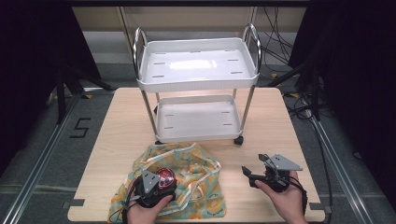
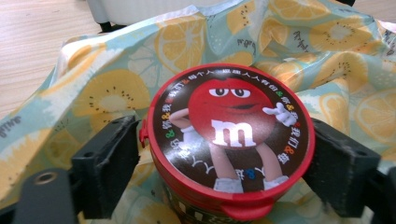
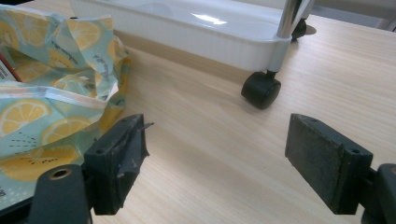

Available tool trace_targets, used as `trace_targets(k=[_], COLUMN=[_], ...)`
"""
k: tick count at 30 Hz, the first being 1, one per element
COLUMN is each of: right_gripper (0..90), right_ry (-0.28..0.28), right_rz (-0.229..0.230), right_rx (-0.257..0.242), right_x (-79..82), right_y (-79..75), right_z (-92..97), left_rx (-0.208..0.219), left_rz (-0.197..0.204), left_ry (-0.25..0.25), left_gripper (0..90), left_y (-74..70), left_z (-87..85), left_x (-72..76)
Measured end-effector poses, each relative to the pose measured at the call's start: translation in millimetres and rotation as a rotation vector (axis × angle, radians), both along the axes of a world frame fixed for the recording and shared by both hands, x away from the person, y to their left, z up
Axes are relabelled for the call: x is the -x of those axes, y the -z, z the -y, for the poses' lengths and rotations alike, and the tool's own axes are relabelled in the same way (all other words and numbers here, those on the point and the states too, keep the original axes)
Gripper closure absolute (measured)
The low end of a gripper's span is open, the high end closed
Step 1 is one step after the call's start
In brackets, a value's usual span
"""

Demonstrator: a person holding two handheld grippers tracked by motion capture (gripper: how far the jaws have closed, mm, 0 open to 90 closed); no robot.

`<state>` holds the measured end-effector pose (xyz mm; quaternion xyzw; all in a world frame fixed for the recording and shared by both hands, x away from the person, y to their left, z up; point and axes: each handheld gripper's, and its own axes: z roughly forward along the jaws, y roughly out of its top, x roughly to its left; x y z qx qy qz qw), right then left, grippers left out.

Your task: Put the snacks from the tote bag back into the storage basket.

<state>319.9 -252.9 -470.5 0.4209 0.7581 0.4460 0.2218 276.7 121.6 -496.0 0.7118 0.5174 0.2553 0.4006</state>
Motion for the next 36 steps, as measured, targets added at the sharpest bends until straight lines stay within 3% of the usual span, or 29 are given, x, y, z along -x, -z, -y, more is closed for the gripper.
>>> trace_targets(k=[2,10,21,22,24,34,35,36], right_gripper=[21.4,21.4,21.4,21.4,21.4,21.5,21.5,21.5], right_ry=[-0.015,-0.017,-0.025,0.0,-0.022,-0.021,-0.02,0.004], right_rz=[0.027,0.027,0.024,0.002,0.027,0.031,0.03,-0.005], right_rx=[0.017,0.018,0.014,-0.01,0.007,0.014,0.014,-0.007], right_x=[-2.4,-2.2,-2.2,0.4,-2.7,-2.2,-2.1,0.9], right_y=[0.2,0.3,-0.4,-0.3,0.0,0.1,0.0,-0.6], right_z=[1.9,1.4,2.0,-0.5,1.6,0.9,1.0,-1.1], left_rx=[-0.002,-0.005,0.023,0.023,0.027,0.042,0.042,0.042], left_rz=[0.009,0.002,0.007,0.005,0.007,0.019,0.019,0.023], left_ry=[0.002,0.0,-0.017,-0.02,-0.016,-0.014,-0.014,-0.016], left_gripper=[21.0,21.7,22.1,22.2,22.2,22.3,22.3,22.3], left_y=[0.1,-0.3,-0.3,-0.6,-0.9,-3.9,-3.9,-4.6], left_z=[1.4,0.6,-1.7,-1.7,-1.8,-3.2,-3.2,-3.0], left_x=[0.4,-0.6,-1.7,-1.5,-1.7,-2.2,-2.2,-2.2])
